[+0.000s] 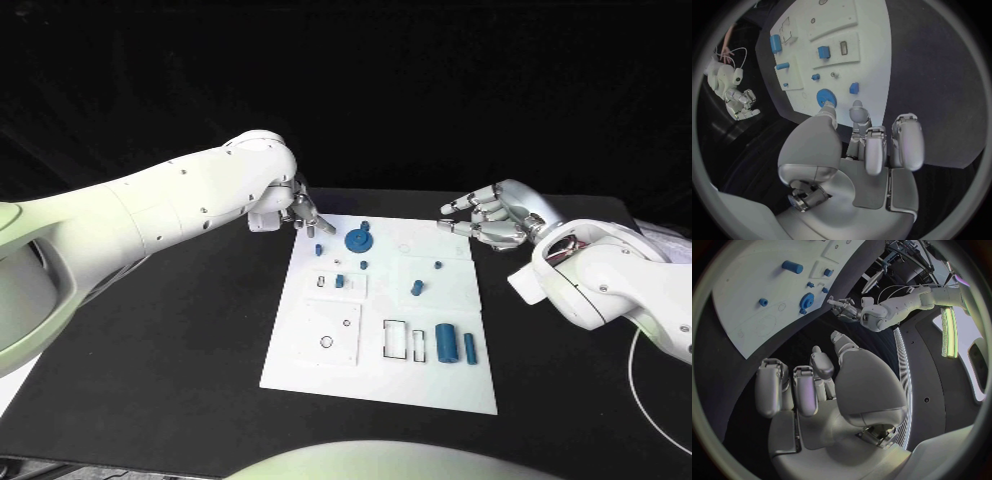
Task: Assemble the parts on the task board
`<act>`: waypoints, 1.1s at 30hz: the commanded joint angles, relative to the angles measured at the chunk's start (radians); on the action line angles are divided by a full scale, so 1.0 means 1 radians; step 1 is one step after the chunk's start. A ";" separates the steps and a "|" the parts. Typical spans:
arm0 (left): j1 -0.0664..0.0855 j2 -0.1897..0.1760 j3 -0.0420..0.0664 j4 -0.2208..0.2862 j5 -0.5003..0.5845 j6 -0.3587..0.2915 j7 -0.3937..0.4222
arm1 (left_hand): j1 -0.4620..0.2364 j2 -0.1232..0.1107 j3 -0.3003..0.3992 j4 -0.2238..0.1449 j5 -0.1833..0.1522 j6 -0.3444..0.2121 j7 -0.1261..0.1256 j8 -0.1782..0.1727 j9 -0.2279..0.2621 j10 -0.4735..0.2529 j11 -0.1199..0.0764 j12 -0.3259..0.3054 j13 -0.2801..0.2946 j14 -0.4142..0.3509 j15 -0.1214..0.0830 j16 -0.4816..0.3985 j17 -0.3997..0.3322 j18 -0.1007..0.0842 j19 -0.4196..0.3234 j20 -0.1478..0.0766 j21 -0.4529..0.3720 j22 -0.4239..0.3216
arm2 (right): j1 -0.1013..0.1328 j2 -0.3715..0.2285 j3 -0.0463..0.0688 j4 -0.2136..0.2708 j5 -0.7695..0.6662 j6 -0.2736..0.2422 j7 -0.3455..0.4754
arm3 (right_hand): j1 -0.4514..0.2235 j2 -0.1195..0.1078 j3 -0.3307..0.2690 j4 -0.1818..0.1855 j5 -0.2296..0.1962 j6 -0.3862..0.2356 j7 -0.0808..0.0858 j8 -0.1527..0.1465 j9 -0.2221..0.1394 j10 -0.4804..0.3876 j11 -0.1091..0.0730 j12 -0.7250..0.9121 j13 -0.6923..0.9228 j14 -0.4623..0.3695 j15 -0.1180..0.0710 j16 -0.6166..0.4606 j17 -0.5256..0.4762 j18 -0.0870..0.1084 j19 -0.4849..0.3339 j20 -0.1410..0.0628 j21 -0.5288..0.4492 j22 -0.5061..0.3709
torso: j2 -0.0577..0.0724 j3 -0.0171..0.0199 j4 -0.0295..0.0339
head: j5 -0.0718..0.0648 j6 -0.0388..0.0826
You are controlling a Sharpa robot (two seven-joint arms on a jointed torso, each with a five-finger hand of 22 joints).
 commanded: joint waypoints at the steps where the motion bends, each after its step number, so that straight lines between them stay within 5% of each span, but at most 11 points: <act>1: 0.000 0.009 0.000 -0.018 -0.041 0.033 0.015 | 0.012 0.004 -0.006 -0.001 -0.005 0.010 -0.002 -0.005 -0.002 0.008 0.000 0.005 0.002 0.103 0.003 0.003 0.263 -0.007 0.025 0.006 0.005 0.109 | -0.001 0.002 0.000 0.000 -0.003 0.005 0.007 | -0.004 0.006 -0.003 0.001 -0.004 0.006 -0.002 0.003 0.001 0.004 -0.002 0.000 -0.001 0.076 0.000 -0.006 0.125 -0.002 0.004 -0.004 0.000 0.000 | 0.000 0.0000 -0.0005 | 0.001 -0.002; 33: -0.020 0.060 -0.009 -0.090 0.016 0.117 0.025 | 0.058 0.038 -0.028 -0.007 -0.005 0.016 0.002 -0.030 -0.032 0.003 0.003 0.005 -0.004 0.103 0.006 0.003 0.263 -0.008 0.027 0.007 0.008 0.114 | -0.001 0.009 0.000 -0.002 -0.003 0.009 0.009 | -0.001 0.008 -0.003 0.001 -0.004 0.006 -0.002 0.003 0.001 0.003 -0.002 -0.002 -0.002 0.076 -0.001 -0.007 0.124 -0.001 0.003 -0.004 -0.002 -0.003 | -0.001 0.0008 0.0009 | 0.004 -0.010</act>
